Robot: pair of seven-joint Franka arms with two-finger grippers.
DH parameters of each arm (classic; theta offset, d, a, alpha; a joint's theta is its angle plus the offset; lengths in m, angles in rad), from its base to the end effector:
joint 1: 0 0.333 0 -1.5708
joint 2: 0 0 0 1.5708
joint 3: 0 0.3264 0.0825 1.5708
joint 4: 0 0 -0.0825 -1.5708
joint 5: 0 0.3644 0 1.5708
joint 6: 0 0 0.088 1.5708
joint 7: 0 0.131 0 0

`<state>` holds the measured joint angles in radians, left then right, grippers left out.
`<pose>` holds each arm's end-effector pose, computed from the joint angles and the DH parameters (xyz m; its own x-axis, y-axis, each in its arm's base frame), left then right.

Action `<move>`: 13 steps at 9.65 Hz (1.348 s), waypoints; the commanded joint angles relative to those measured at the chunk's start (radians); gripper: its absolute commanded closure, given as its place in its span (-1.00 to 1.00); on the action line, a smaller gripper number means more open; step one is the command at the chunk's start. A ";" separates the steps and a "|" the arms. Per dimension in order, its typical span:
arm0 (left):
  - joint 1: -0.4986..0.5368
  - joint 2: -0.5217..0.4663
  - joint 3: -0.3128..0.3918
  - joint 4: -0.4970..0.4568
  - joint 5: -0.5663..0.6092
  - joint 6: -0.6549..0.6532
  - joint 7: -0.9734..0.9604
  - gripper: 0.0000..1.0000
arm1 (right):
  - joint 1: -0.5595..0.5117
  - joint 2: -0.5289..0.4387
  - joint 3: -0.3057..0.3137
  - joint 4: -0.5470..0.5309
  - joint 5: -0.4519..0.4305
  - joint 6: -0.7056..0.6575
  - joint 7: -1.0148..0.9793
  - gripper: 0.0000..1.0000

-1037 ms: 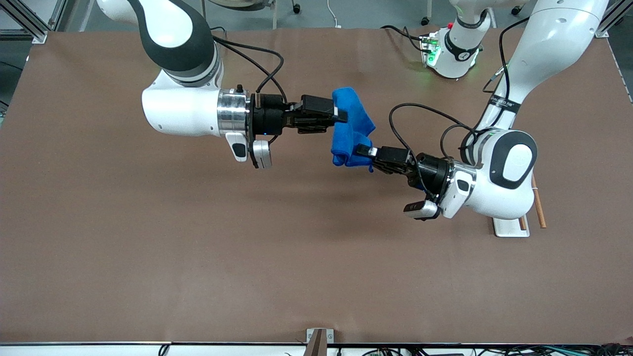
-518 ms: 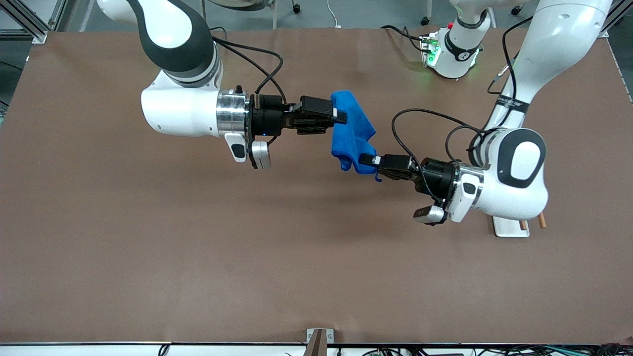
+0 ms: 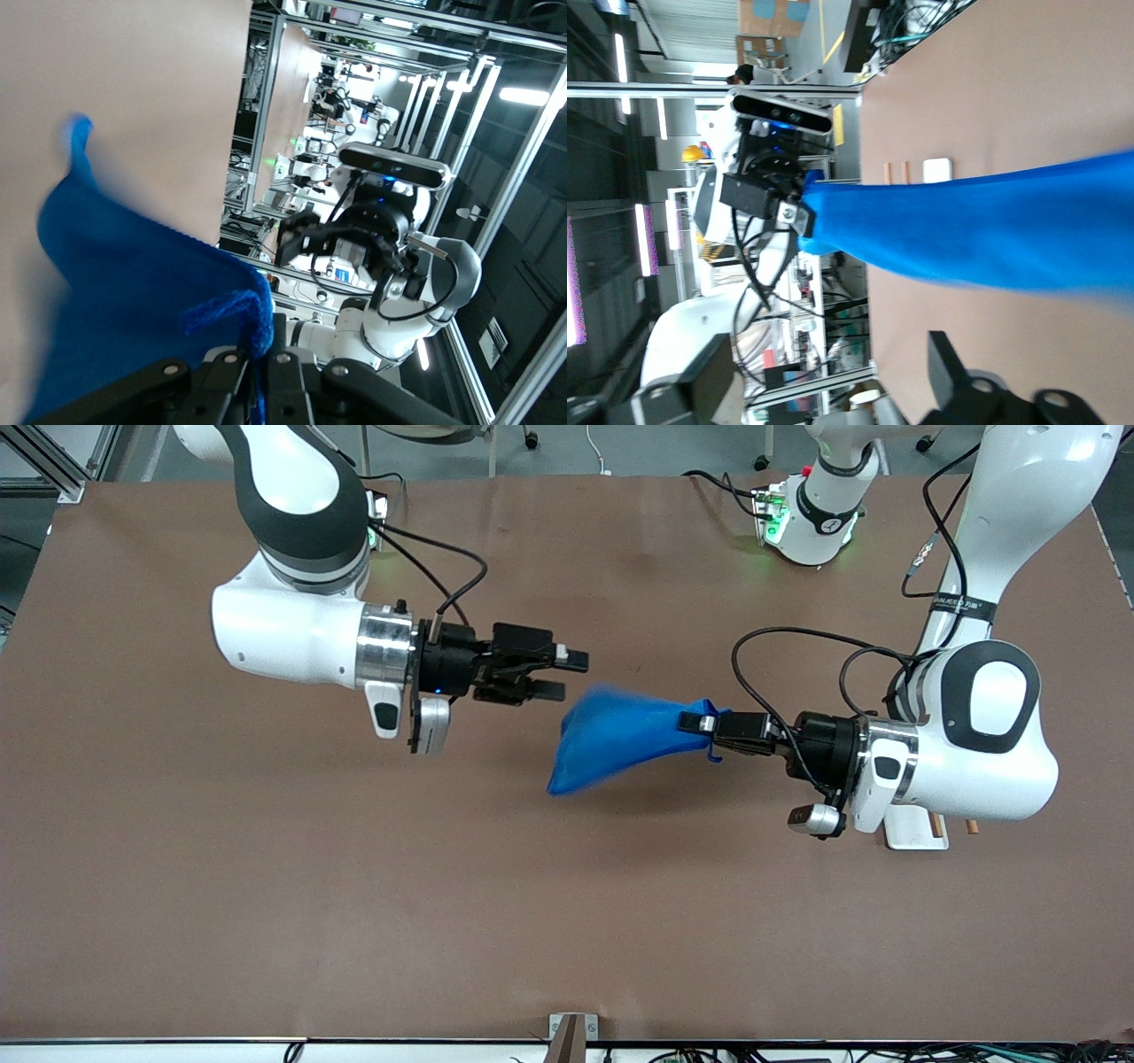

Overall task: Right arm passes towel to left arm to hang
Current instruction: 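Open the right gripper to release the towel to the left gripper, then carry the towel to the dowel stand with the left gripper while the right gripper retracts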

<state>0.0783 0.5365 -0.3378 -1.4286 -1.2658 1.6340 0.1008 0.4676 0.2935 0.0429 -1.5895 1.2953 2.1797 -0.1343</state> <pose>0.6410 -0.2396 0.4715 0.9424 -0.2193 -0.2525 0.2115 -0.1942 0.9579 0.5689 0.3774 0.5290 0.9996 -0.0257 0.0136 0.0028 -0.3783 -0.9257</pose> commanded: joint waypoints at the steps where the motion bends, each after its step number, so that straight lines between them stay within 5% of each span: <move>1: 0.001 0.023 0.005 0.049 0.134 0.013 -0.119 1.00 | -0.040 -0.008 0.009 -0.009 -0.161 -0.012 0.002 -1.00; 4: 0.049 0.022 0.029 0.060 0.374 0.013 -0.212 1.00 | -0.093 -0.025 0.006 -0.070 -0.432 -0.011 0.024 -1.00; 6: 0.041 0.020 0.039 0.120 0.637 0.015 -0.284 1.00 | -0.179 -0.069 -0.003 -0.107 -0.609 -0.012 0.032 -1.00; 10: 0.054 0.011 0.039 0.126 1.134 0.010 -0.342 1.00 | -0.404 -0.118 -0.005 -0.099 -0.816 -0.222 0.030 -1.00; 13: 0.104 -0.006 0.045 0.119 1.339 -0.048 -0.345 1.00 | -0.495 -0.152 -0.006 -0.098 -0.970 -0.267 0.030 -1.00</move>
<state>0.1644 0.5334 -0.2959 -1.2914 0.0025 1.6196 -0.2430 0.0045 0.1827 0.0194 -1.6539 0.3751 1.9236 -0.1185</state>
